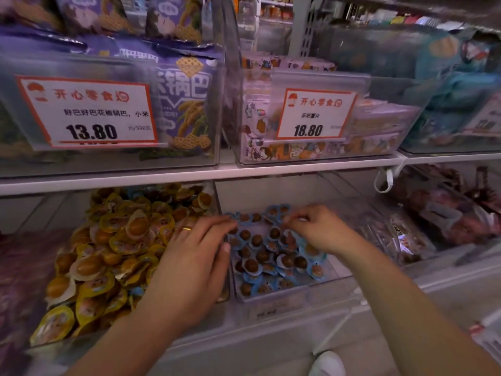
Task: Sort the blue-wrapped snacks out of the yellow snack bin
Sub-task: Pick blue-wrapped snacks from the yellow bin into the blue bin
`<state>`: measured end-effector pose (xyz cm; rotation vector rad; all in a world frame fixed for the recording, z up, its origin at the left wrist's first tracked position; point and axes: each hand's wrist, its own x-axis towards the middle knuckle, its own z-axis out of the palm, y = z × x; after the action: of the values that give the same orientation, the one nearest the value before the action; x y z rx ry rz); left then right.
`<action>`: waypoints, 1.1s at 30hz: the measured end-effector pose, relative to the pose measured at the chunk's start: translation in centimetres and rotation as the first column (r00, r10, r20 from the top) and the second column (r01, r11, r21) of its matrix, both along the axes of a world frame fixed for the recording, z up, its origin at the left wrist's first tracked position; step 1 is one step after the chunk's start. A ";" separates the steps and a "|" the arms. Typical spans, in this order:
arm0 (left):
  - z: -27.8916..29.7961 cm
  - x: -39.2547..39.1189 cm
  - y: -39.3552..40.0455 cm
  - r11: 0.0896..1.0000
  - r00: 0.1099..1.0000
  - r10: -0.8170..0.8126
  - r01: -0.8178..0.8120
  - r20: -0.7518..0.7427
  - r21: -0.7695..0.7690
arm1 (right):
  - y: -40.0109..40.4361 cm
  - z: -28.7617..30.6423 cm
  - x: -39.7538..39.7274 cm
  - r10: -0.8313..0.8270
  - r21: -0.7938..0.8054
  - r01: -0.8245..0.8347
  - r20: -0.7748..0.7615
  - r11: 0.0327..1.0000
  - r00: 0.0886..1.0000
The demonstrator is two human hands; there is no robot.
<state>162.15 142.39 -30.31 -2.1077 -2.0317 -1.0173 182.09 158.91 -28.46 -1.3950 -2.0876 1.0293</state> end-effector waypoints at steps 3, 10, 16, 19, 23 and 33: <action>-0.9 -2.4 -0.2 1.000 0.999 0.009 -0.007 0.050 -0.026 | 1.8 -1.3 3.6 0.044 -0.040 -0.035 0.242 0.999 0.969; -1.1 -6.4 -2.8 0.995 0.999 -0.030 0.032 0.027 -0.092 | -1.7 -0.5 1.9 -0.145 0.171 0.233 -0.414 0.957 0.899; -1.1 -7.3 -5.0 0.997 1.000 -0.005 0.004 -0.017 -0.083 | -9.2 -2.0 -4.6 0.150 0.477 -0.017 -0.241 0.879 0.959; -1.2 -6.5 -5.6 0.995 1.000 -0.020 0.019 -0.007 -0.103 | -8.8 -2.4 -7.3 0.236 0.429 -0.129 -0.206 0.894 0.950; -1.0 -4.7 -3.9 0.975 0.989 -0.098 0.074 -0.109 -0.212 | -7.5 -3.2 -8.5 0.149 0.196 -0.069 -0.433 0.978 0.889; -1.1 -4.9 2.6 0.883 0.935 -0.112 -0.062 -0.338 -0.464 | -5.3 -3.7 -10.8 -0.165 -0.138 0.100 -0.615 0.985 0.771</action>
<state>157.21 144.99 -31.38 -2.3094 -2.2141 -0.1040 171.33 153.57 -32.20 -1.0207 -1.4408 1.3258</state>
